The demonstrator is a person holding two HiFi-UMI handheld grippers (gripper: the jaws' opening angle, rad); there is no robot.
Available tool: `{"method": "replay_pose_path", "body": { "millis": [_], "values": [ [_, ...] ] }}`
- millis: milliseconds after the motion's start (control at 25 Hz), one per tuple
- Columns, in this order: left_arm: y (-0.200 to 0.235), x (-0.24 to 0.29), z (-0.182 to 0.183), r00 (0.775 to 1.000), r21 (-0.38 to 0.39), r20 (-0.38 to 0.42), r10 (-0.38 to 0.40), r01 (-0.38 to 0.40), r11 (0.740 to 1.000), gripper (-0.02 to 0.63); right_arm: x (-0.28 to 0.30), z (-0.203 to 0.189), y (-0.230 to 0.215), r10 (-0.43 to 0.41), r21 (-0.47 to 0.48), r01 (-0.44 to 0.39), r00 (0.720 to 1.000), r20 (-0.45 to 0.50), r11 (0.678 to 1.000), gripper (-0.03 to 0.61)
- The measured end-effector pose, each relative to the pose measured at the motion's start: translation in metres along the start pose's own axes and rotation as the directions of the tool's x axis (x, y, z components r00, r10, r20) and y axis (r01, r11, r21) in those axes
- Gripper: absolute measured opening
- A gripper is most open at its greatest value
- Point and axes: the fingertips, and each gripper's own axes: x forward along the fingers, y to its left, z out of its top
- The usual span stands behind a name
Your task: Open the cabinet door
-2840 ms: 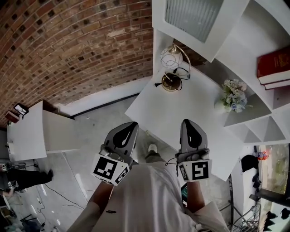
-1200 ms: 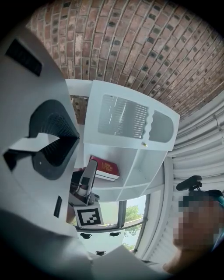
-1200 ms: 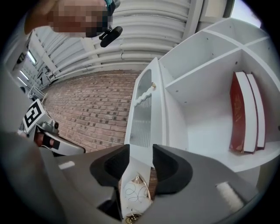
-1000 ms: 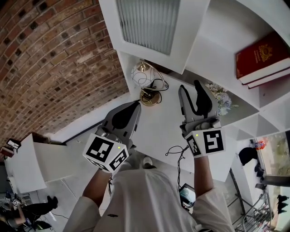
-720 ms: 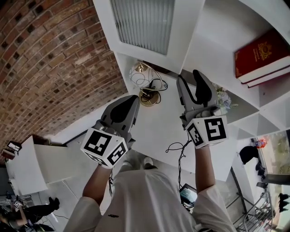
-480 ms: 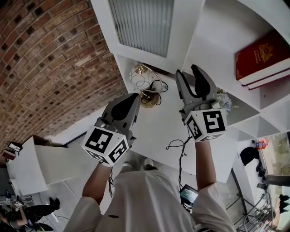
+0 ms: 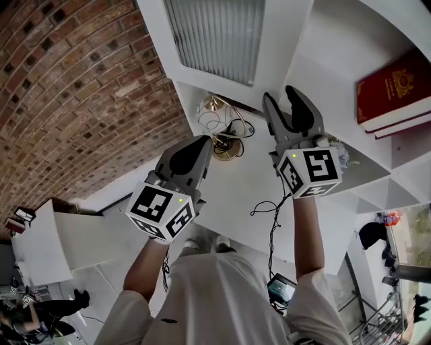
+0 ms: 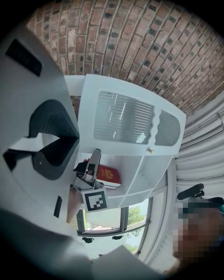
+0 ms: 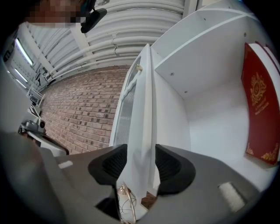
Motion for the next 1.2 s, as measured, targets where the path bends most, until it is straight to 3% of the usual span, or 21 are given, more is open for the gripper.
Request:
{"method": "replay_pose_path", "body": {
  "millis": [320, 440, 640, 1200],
  "values": [
    [0.001, 0.0, -0.001, 1.0, -0.001, -0.003, -0.008, 0.008, 1.0, 0.008, 0.009, -0.006, 0.0, -0.014, -0.01, 0.013, 0.999, -0.045, 1.0, 0.195],
    [0.0, -0.002, -0.002, 1.0, -0.002, -0.003, -0.011, 0.011, 1.0, 0.008, 0.009, -0.008, 0.0, -0.024, -0.016, 0.023, 0.998, -0.054, 1.0, 0.152],
    [-0.001, -0.006, -0.003, 1.0, -0.006, -0.005, -0.013, 0.013, 1.0, 0.008, 0.005, -0.006, 0.0, -0.007, 0.027, 0.008, 0.999, -0.049, 1.0, 0.123],
    [-0.006, -0.032, -0.009, 1.0, -0.02, 0.002, 0.003, -0.002, 1.0, 0.008, -0.016, 0.0, 0.03, -0.005, 0.034, 0.006, 0.999, -0.04, 0.999, 0.103]
  ]
}}
